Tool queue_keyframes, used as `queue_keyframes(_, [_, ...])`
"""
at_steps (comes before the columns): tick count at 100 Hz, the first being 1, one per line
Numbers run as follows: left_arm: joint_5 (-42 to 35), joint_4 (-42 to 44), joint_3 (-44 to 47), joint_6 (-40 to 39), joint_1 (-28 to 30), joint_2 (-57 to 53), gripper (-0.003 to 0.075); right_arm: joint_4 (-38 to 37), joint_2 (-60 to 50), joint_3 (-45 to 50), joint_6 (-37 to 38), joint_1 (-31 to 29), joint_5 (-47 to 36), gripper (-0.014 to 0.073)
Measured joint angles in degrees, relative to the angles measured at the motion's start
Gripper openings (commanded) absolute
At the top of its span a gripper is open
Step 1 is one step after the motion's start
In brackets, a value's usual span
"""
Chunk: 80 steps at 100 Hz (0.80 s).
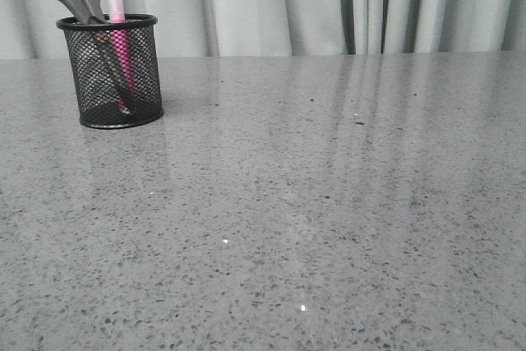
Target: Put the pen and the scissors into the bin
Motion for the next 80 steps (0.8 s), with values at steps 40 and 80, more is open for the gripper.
queue_keyframes(40, [0.00, 0.00, 0.00, 0.00, 0.00, 0.00, -0.0019, 20.16, 0.00, 18.49, -23.87, -30.20, -21.03, -0.0058])
queue_keyframes(80, [0.00, -0.09, 0.00, 0.00, 0.00, 0.00, -0.0019, 20.71, -3.94, 18.49, -24.73, -35.73, -15.21, -0.0058])
